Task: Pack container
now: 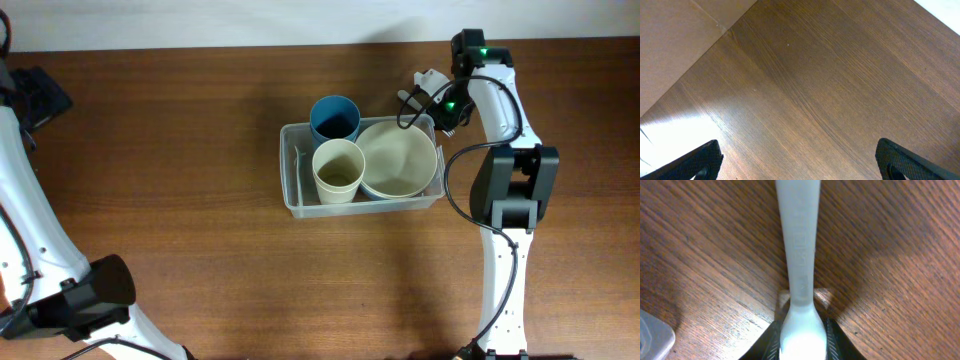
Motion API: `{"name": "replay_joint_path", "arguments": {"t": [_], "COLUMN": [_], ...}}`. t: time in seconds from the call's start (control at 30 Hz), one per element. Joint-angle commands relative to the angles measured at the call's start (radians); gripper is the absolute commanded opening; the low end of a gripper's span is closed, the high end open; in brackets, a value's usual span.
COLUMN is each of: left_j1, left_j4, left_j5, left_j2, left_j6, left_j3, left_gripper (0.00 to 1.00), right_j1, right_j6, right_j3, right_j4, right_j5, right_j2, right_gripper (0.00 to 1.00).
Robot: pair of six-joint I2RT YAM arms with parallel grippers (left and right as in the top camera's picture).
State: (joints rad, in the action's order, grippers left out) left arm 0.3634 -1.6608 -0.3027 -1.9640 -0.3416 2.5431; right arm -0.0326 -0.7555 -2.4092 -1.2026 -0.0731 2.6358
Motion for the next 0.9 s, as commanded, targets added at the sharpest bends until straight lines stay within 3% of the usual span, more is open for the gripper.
{"name": "replay_joint_path", "arguments": {"t": [0.0,0.43,0.87], "left_j1": [0.006,0.006,0.006], "left_j4": [-0.001,-0.001,-0.001], "left_j5": [0.000,0.000,0.000], "left_j2": [-0.011,-0.011,-0.011], "left_j6": [-0.013,-0.013,-0.013], "left_j3": [-0.008,-0.008,-0.008], "left_gripper": [1.00,1.00,1.00], "right_j1": [0.006,0.003,0.003], "right_j6": [0.005,0.066,0.122], "right_j3": [0.031,0.007,-0.103], "right_j4": [-0.003,0.024,-0.001], "right_j5": [0.034,0.063,0.063], "right_j2": [0.021,0.020,-0.006], "right_gripper": [0.20,0.04,0.04]}}
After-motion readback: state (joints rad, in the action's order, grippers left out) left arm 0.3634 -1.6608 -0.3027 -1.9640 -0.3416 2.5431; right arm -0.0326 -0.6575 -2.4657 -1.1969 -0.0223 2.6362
